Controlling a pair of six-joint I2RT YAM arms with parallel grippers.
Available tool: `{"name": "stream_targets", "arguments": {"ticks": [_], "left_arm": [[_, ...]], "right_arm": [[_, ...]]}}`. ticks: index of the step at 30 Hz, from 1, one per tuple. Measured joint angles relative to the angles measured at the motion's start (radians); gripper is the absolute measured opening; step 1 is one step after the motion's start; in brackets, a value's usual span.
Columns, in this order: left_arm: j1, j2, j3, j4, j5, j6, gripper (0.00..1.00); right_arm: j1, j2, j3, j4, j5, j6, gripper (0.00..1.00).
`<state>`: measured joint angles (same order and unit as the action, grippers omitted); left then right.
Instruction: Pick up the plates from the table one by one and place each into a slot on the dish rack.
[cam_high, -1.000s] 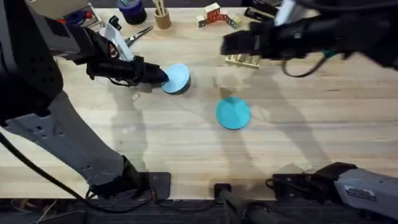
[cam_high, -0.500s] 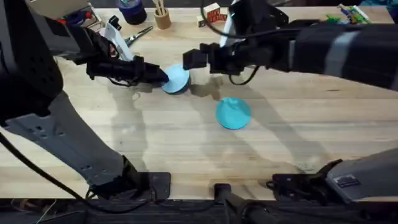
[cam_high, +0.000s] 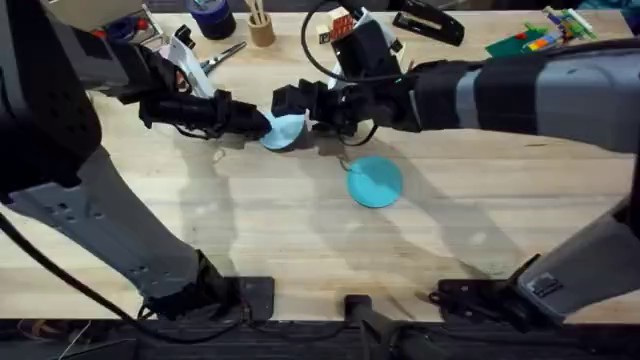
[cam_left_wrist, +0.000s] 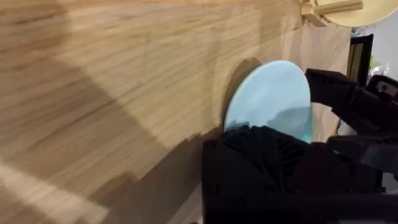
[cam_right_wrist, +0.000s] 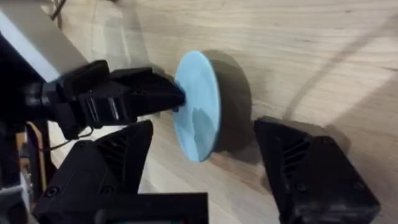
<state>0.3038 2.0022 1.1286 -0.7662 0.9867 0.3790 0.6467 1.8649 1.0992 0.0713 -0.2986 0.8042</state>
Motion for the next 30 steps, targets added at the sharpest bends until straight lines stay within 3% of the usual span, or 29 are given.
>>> {"name": "stream_targets", "arguments": {"ticks": [8, 25, 27, 30], "left_arm": [[0.0, 0.0, 0.0, 0.0, 0.0, 0.0, 0.04], [0.0, 0.0, 0.0, 0.0, 0.0, 0.0, 0.041], [0.0, 0.0, 0.0, 0.0, 0.0, 0.0, 0.041], [0.0, 0.0, 0.0, 0.0, 0.0, 0.0, 0.041]], "right_arm": [[0.025, 0.005, 0.003, 0.031, 0.03, 0.079, 0.955], [0.044, 0.053, 0.008, 0.085, 0.052, 0.219, 0.831], [0.044, 0.059, 0.008, 0.086, 0.053, 0.225, 0.773], [0.045, 0.061, 0.008, 0.09, 0.056, 0.234, 0.567]]}}
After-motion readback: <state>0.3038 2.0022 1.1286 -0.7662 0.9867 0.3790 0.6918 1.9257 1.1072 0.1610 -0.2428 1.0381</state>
